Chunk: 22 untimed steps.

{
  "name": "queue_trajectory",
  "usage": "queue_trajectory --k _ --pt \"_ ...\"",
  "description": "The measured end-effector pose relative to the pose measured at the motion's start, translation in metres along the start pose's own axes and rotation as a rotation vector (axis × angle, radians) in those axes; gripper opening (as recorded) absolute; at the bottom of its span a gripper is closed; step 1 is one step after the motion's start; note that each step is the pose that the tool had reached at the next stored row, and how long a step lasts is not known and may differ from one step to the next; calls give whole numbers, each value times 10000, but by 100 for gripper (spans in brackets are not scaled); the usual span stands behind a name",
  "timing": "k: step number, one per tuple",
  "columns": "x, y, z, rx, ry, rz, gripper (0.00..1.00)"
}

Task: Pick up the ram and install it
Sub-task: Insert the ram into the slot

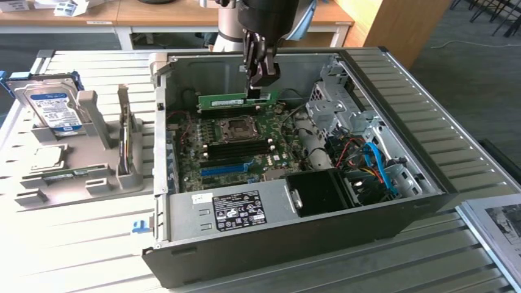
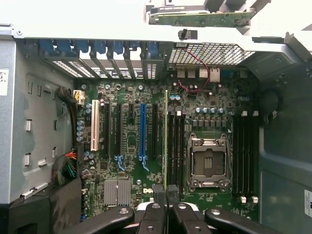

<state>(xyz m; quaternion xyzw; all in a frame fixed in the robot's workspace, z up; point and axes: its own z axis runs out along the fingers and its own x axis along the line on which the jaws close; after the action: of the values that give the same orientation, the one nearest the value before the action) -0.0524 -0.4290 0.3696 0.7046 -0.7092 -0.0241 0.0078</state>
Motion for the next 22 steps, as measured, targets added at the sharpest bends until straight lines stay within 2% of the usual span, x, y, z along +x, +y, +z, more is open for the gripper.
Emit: queue_trajectory --k 11,16,22 --pt "0 0 4 1 -2 0 12" --pt "1 -3 65 48 2 -2 12" --pt "3 -5 115 65 57 1 12"
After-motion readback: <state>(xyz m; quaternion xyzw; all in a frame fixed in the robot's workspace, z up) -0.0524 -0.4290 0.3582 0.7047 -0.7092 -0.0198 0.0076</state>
